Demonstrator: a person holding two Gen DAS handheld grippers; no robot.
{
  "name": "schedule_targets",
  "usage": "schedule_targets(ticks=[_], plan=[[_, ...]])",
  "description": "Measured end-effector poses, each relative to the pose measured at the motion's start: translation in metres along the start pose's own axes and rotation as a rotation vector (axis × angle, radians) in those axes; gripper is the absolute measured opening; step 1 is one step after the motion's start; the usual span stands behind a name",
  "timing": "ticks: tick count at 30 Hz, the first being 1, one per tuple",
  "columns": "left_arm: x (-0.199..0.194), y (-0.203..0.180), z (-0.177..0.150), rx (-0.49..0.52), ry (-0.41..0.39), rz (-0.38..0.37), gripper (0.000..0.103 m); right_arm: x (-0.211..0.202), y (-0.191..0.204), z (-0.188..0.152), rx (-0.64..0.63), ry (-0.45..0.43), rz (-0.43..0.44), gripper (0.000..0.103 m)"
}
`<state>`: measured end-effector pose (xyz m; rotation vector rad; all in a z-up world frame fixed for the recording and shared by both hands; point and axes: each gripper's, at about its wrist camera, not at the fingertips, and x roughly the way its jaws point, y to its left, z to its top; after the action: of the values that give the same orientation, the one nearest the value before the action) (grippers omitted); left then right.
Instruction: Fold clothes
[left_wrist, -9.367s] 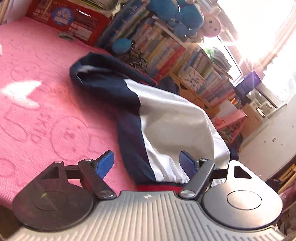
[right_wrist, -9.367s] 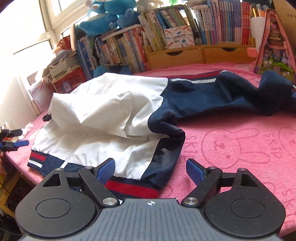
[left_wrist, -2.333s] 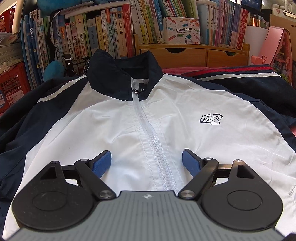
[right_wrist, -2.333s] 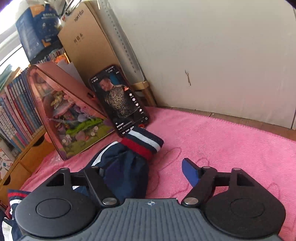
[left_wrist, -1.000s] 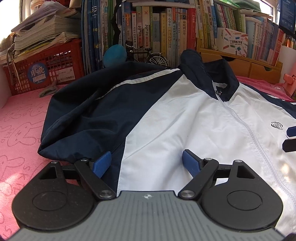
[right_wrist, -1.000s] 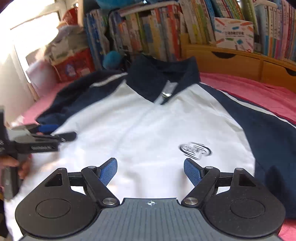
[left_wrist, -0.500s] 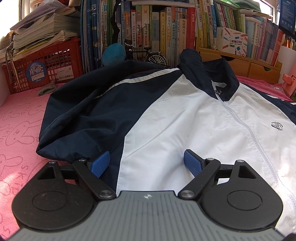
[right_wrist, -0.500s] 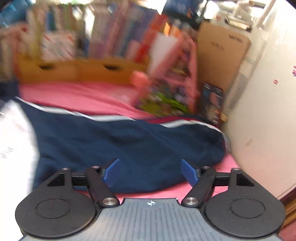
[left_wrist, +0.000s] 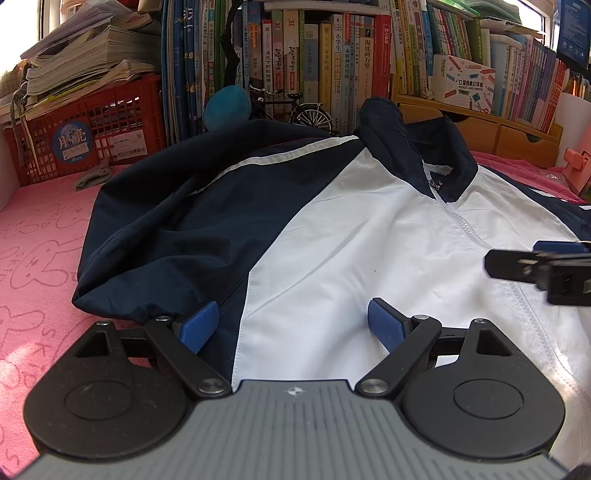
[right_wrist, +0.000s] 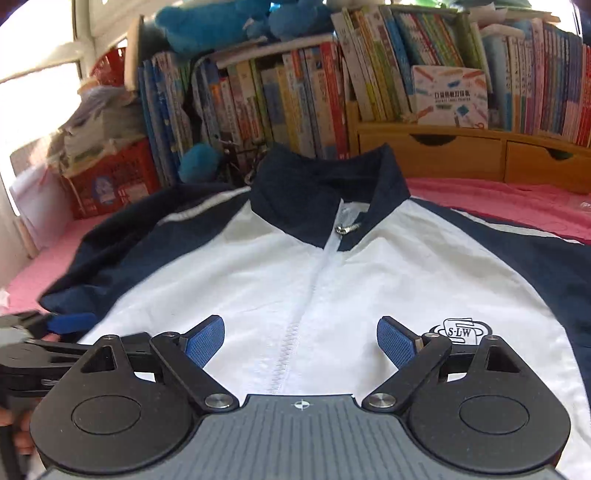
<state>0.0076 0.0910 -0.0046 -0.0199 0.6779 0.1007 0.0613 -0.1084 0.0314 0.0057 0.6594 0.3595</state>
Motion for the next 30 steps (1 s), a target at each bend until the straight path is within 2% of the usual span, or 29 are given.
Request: schedule_targets(ticks=[2,5,9,10,12,16,18,19,20,21,23,24,25,27,30], plan=[[-0.002,0.002,0.001,-0.012,-0.009,0.002,0.089,0.014,0.006,-0.002,-0.029,0.024,-0.046,0.092],[-0.009,0.014,0.015,-0.065,-0.064,-0.002,0.088,0.02,0.008,0.0,-0.049,0.046,-0.06,0.103],[-0.018,0.03,0.036,-0.123,-0.153,0.01,0.088,0.025,0.008,0.001,-0.055,0.058,-0.063,0.103],[-0.015,0.032,0.049,-0.096,-0.208,0.056,0.089,0.024,0.008,0.0,-0.055,0.057,-0.063,0.103],[0.004,0.033,0.073,-0.024,-0.254,0.113,0.103,0.023,0.007,-0.004,-0.057,0.056,-0.063,0.103],[0.064,0.042,0.109,0.065,-0.179,0.062,0.103,0.024,0.008,-0.004,-0.058,0.056,-0.063,0.103],[0.073,0.045,0.113,0.043,-0.159,0.064,0.101,0.024,0.008,-0.004,-0.058,0.056,-0.064,0.103],[0.077,0.047,0.114,0.032,-0.149,0.065,0.096,0.025,0.008,-0.003,-0.058,0.056,-0.065,0.103],[0.081,0.049,0.116,0.021,-0.139,0.066,0.074,0.025,0.008,-0.003,-0.058,0.056,-0.066,0.103],[0.086,0.051,0.118,0.01,-0.129,0.067,0.036,0.025,0.008,-0.003,-0.058,0.056,-0.066,0.103],[0.094,0.054,0.121,-0.011,-0.11,0.069,0.016,0.024,0.007,-0.003,-0.057,0.056,-0.066,0.103],[0.098,0.056,0.123,-0.022,-0.1,0.07,0.008,0.024,0.007,-0.003,-0.056,0.056,-0.066,0.103],[0.097,0.059,0.125,-0.034,-0.104,0.067,0.007,0.024,0.007,-0.003,-0.056,0.056,-0.066,0.103],[0.071,0.071,0.132,-0.066,-0.179,0.044,0.004,0.024,0.007,-0.002,-0.055,0.056,-0.066,0.103],[0.019,0.093,0.143,-0.135,-0.335,-0.028,0.004,0.024,0.007,-0.002,-0.054,0.055,-0.066,0.103]])
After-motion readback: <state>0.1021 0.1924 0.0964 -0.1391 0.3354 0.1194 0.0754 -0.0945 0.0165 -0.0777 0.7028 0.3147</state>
